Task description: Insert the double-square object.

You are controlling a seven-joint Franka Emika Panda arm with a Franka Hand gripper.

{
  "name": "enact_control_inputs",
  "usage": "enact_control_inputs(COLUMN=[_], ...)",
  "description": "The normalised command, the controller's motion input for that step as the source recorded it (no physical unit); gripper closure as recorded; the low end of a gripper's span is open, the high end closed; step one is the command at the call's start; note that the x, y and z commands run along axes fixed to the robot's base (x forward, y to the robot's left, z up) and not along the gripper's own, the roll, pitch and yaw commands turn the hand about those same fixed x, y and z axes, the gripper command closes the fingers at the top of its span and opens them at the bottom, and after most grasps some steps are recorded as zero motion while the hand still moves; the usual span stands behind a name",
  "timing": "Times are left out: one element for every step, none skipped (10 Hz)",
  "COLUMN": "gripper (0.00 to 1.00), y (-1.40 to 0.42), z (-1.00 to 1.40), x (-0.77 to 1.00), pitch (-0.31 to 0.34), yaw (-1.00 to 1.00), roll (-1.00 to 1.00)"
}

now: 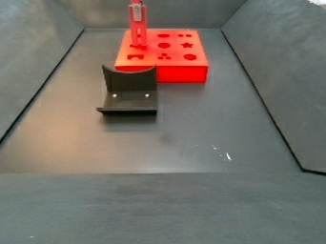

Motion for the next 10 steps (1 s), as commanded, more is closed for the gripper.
enact_control_inputs(gripper=[1.0, 1.0, 1.0, 1.0, 1.0, 1.0, 1.0, 1.0, 1.0, 1.0], y=[0.27, 0.0, 0.0, 0.0, 0.0, -0.08, -0.09, -0.07, 0.0, 0.0], z=[-0.21, -0.23, -0.17, -0.14, -0.1, -0.06, -0.05, 0.0, -0.03, 0.0], x=[0.23, 0.01, 0.0, 0.0, 0.0, 0.0, 0.02, 0.04, 0.0, 0.01], pitch=[0.0, 0.0, 0.0, 0.0, 0.0, 0.0, 0.0, 0.0, 0.0, 0.0], yaw=[0.29, 0.09, 0.0, 0.0, 0.0, 0.0, 0.0, 0.0, 0.0, 0.0], roll=[0.0, 0.0, 0.0, 0.0, 0.0, 0.0, 0.0, 0.0, 0.0, -0.01])
